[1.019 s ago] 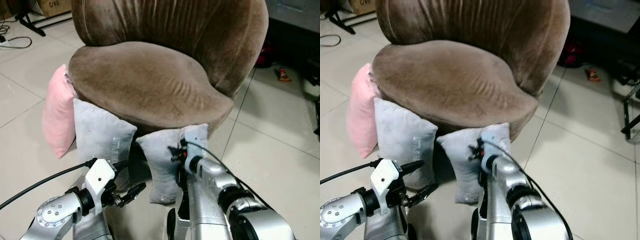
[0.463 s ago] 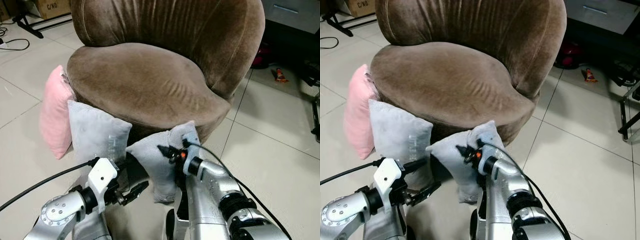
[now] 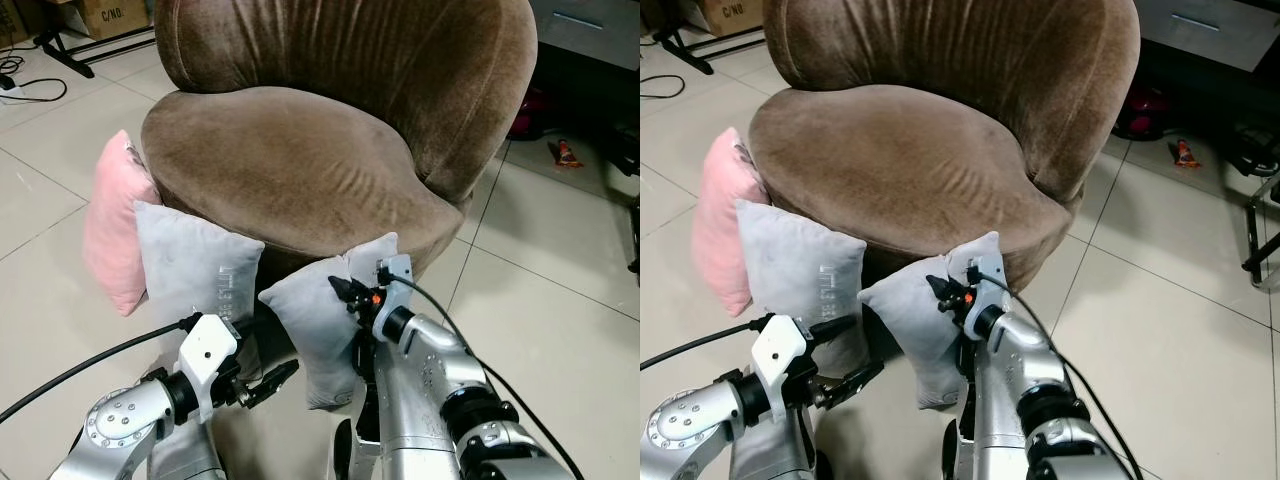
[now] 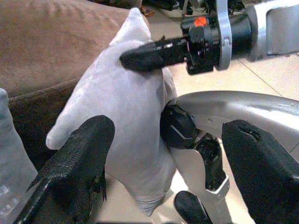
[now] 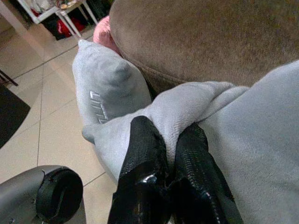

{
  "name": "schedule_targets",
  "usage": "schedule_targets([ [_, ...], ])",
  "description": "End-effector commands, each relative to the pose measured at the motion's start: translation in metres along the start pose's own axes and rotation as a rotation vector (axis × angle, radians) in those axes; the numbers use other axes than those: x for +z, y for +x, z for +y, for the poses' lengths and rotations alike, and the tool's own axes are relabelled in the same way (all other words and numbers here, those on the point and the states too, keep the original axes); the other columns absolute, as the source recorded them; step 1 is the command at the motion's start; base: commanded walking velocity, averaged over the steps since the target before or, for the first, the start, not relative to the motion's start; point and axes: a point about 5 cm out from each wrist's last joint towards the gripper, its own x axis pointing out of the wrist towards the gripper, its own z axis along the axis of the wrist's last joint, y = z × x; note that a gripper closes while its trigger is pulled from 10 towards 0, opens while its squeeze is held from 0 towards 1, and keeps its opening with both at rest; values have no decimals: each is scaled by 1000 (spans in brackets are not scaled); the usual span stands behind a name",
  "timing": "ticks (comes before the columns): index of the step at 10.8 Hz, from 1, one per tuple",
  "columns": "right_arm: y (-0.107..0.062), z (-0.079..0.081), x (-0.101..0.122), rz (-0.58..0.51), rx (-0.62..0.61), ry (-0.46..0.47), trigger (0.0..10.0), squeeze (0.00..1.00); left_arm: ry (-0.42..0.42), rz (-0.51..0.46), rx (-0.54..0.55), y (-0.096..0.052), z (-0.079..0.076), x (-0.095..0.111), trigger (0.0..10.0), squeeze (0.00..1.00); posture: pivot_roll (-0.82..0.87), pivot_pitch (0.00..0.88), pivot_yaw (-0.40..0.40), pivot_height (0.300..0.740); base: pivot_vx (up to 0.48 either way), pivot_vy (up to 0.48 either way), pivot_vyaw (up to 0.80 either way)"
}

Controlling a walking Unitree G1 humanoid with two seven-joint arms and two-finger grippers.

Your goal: Move the pillow to the sofa from floor

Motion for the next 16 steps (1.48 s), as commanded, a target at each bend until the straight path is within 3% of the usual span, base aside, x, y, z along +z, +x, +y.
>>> schedule_targets([
  [1,2,2,13,-42,11,-23,10000,0,9,7,-7,3,-2,-1,10000,63,5,18,-70,444,0,0,0],
  [3,-1,2,12,-67,11,3,10000,0,10,6,-8,4,-2,-1,10000,63,2,20,-70,444,0,0,0],
  [8,-13,2,21,-112,52,26,10000,0,6,1,-15,8,-4,-1,10000,63,-19,30,-65,519,0,0,0],
  [11,-23,7,16,-93,84,17,10000,0,1,-5,-21,11,-5,-1,10000,59,-32,30,-55,559,0,0,0],
  [14,-42,13,33,-143,121,2,10000,0,-1,-17,-19,16,-4,0,10000,59,-54,14,-46,594,0,0,0],
  [16,-56,12,38,-149,83,-39,10000,0,-3,-25,-25,23,-3,0,10000,59,-71,15,-34,614,0,0,0],
])
